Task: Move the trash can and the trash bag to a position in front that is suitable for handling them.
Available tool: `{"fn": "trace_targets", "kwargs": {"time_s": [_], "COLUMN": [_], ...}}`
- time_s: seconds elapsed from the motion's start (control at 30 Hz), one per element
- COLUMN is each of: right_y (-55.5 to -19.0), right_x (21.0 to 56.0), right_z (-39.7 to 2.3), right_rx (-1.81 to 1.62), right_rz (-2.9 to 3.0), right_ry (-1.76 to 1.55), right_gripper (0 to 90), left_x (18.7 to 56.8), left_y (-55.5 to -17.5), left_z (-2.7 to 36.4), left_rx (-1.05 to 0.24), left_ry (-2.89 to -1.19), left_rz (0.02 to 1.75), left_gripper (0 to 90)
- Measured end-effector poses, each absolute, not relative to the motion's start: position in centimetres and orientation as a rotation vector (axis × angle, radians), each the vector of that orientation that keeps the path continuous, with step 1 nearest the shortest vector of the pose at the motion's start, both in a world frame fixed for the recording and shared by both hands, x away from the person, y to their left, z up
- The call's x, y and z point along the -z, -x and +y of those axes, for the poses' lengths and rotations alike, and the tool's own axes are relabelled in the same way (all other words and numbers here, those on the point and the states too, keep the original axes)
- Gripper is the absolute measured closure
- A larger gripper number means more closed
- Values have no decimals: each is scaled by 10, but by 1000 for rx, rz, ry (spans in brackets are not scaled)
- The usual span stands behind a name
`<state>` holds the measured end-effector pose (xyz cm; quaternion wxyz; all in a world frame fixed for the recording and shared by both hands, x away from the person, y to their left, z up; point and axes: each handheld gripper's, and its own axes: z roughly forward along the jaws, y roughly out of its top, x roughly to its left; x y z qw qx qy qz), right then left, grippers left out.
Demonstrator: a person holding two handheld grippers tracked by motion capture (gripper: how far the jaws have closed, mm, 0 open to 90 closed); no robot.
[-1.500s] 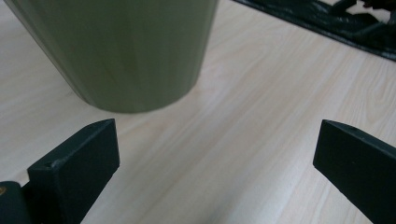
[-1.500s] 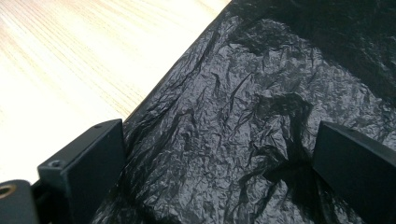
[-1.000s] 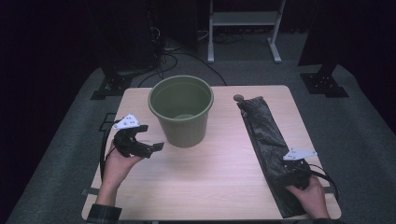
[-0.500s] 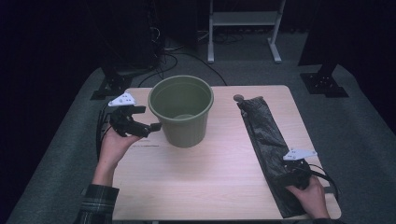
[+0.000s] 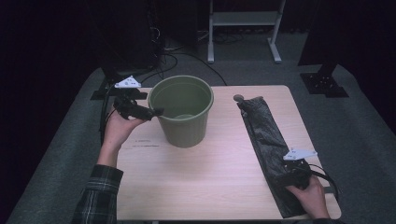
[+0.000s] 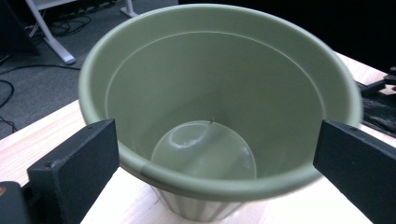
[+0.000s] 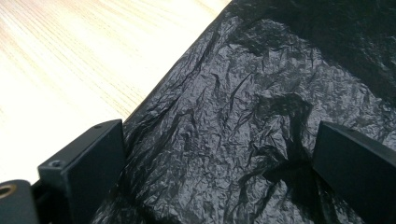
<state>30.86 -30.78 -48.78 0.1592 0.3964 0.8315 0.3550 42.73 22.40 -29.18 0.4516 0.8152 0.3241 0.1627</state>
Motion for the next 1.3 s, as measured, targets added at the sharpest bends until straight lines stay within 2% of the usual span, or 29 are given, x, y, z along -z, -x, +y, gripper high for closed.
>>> {"fn": "trace_targets", "kwargs": {"time_s": [0.33, 0.8, 1.3], "right_y": [-309, -309, -309], "right_x": [488, 488, 488], "right_z": [-309, -309, -309], "right_rx": [-1021, -1022, -1024], "right_rz": [2380, 2381, 2381], "right_ry": [-1129, -1127, -1127], "right_gripper": [17, 17, 17], "left_x": [306, 318, 321], "left_y": [-449, -458, -442], "left_z": [225, 222, 209], "left_rx": [-374, -336, -315], "left_ry": [-2050, -2040, -2046], "left_rz": [876, 911, 873], "left_gripper": [0, 0, 0]}}
